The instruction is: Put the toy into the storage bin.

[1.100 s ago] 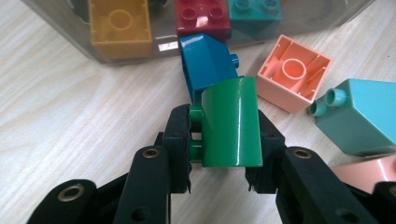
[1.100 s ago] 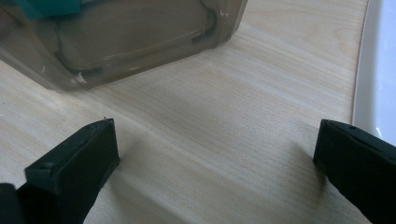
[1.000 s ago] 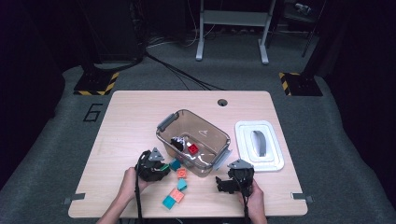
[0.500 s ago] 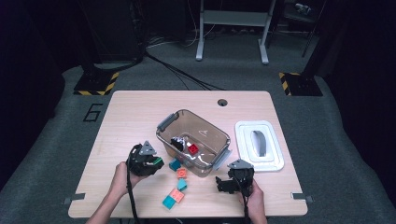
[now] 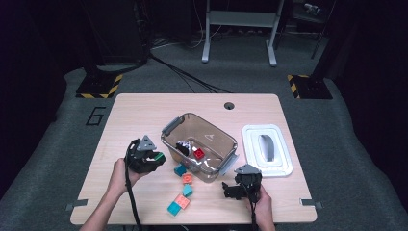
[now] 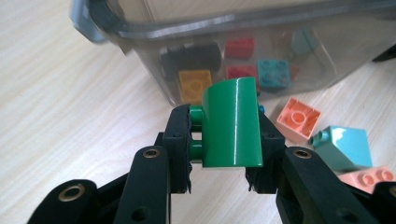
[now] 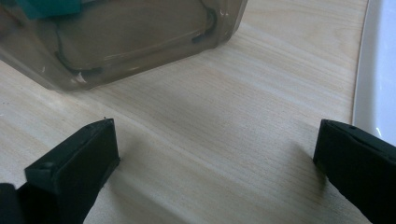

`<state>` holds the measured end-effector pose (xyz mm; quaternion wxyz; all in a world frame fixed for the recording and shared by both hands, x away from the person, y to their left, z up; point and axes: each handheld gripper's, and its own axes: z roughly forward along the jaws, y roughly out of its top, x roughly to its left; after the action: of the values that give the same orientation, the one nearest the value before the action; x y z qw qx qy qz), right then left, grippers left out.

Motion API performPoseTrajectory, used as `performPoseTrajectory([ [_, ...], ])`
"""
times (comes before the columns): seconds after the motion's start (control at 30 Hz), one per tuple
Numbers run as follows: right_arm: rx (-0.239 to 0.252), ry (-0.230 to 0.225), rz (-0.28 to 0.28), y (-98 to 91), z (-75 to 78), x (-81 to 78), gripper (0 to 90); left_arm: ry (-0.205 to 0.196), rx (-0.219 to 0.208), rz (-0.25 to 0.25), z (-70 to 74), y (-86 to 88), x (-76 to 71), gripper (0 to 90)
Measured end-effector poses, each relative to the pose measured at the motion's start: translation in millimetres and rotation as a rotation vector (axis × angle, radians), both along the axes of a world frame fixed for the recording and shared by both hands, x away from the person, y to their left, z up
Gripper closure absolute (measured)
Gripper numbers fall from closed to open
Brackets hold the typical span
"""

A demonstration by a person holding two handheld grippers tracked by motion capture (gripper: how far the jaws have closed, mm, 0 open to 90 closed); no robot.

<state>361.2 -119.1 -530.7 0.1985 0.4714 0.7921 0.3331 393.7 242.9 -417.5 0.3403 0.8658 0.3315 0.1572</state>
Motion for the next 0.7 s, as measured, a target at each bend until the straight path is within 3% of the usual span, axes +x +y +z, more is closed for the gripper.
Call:
performPoseTrajectory([
  [0.4,0.0,-0.001,0.0,0.0,-0.1,0.0,0.0,-0.079,-0.01,0.002,39.7,-3.8,6.5,65.6],
  [0.7,0.0,0.0,0.0,0.0,0.0,0.0,0.0,-0.121,-0.028,0.004,56.3,-19.1,17.0,65.5],
])
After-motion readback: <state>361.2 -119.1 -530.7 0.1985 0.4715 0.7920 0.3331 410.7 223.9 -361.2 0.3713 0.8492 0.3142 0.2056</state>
